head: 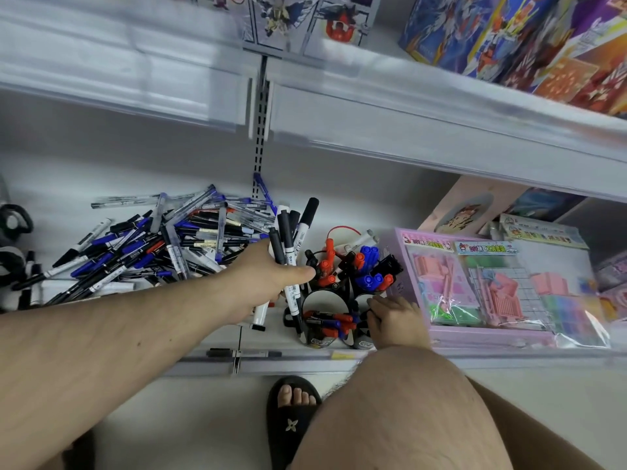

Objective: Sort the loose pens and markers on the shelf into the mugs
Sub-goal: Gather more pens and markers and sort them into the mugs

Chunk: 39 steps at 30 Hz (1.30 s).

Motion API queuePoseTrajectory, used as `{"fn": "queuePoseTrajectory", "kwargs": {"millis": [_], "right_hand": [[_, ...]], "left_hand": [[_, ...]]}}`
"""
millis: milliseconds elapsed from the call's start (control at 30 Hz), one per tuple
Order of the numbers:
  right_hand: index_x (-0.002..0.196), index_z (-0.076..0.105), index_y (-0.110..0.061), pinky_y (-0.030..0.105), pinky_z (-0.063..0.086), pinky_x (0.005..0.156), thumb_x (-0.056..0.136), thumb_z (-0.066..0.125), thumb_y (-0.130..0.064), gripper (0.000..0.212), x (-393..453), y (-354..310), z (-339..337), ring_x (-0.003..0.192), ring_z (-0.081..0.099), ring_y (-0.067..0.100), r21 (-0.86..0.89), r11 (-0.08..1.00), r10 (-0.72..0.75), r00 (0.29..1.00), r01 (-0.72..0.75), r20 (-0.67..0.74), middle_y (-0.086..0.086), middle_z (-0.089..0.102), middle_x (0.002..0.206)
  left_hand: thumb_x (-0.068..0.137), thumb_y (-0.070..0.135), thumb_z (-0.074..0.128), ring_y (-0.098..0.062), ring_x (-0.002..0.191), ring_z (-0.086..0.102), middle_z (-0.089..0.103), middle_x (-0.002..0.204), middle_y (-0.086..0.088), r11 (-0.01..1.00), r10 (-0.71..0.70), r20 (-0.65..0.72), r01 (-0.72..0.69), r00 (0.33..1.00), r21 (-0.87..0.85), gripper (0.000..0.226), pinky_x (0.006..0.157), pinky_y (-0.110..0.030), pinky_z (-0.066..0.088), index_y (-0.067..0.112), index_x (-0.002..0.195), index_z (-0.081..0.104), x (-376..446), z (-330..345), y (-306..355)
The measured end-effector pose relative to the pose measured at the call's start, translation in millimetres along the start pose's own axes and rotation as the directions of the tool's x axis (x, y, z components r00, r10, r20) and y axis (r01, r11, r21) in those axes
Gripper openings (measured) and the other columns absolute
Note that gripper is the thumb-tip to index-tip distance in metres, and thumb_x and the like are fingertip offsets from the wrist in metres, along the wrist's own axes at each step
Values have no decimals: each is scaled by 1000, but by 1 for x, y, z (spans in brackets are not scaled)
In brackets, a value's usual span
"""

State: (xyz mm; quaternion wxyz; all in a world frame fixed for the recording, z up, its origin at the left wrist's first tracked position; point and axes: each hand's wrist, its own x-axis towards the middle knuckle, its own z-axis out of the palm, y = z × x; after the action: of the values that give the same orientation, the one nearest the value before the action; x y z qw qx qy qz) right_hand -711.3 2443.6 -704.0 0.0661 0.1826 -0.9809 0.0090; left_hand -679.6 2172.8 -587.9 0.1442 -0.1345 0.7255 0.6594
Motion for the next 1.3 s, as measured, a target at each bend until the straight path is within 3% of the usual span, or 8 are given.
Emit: {"fn": "queuePoseTrajectory", "kwargs": {"millis": [167, 433, 567, 667, 733, 900, 1133, 1300], "right_hand": [[96, 72, -10, 39, 55, 72, 83, 39, -33, 42, 8, 3, -18, 81, 69, 28, 19, 999, 29, 1000, -29, 12, 5, 74, 86], [106, 72, -29, 17, 41, 59, 93, 61, -25, 17, 56, -81, -160, 54, 56, 9, 649, 759, 97, 995, -51, -36, -7, 67, 67], [127, 52, -33, 25, 42, 63, 86, 62, -53, 47, 59, -125, -202, 63, 56, 4, 579, 814, -66, 997, 34, 34, -12, 58, 65], [125, 42, -27, 30, 39, 63, 81, 56, -70, 64, 60, -145, -204, 78, 61, 18, 326, 943, -84, 996, 73, 18, -11, 56, 77], [117, 44, -23, 32, 40, 60, 86, 56, -63, 52, 60, -150, -202, 74, 61, 23, 272, 953, -133, 991, 136, -30, -5, 57, 74], [94, 50, -21, 23, 38, 52, 91, 63, -30, 16, 58, -150, -210, 54, 50, 5, 573, 818, -62, 998, 55, -8, -7, 53, 63], [81, 60, -23, 23, 43, 52, 88, 63, -25, 8, 55, -150, -212, 54, 53, 5, 504, 863, -21, 992, -44, 122, -7, 60, 68], [87, 60, -17, 23, 41, 43, 91, 55, -13, 7, 54, -145, -214, 39, 55, 13, 657, 737, 8, 975, -157, 223, -2, 57, 53]], "left_hand": [[82, 17, 78, -16, 86, 59, 64, 95, 1, 1000, 6, 17, -6, 1000, -4, 21, 85, -42, 52, 26, 86, 59, -5, -4, 3], [75, 17, 80, -20, 78, 59, 63, 87, -4, 989, 30, 78, -41, 997, 139, 31, 69, -34, 50, 20, 100, 61, -18, -8, 14], [79, 15, 74, -7, 62, 54, 60, 76, 0, 976, 88, 80, -102, 993, 191, 28, 56, -22, 44, 32, 91, 56, -31, -9, 23], [75, 16, 75, -22, 77, 63, 70, 96, -17, 974, 113, 63, -123, 992, 190, 32, 67, -34, 50, 28, 100, 61, -36, -7, 25], [74, 7, 76, -25, 82, 67, 71, 92, -14, 984, 131, 56, -137, 990, 113, 28, 70, -35, 55, 19, 96, 64, -40, -8, 27], [74, 4, 77, -8, 62, 59, 67, 79, -2, 991, 135, 129, -137, 982, 6, 28, 46, -15, 42, 11, 98, 66, -53, -11, 33], [69, 6, 80, -13, 62, 57, 59, 75, -3, 975, 168, 105, -181, 980, 131, 32, 57, -22, 46, 12, 97, 64, -57, -19, 29], [71, 8, 84, -1, 53, 58, 64, 71, 4, 976, 186, 87, -194, 979, 99, 32, 47, -13, 45, 22, 88, 61, -61, -20, 34]]}}
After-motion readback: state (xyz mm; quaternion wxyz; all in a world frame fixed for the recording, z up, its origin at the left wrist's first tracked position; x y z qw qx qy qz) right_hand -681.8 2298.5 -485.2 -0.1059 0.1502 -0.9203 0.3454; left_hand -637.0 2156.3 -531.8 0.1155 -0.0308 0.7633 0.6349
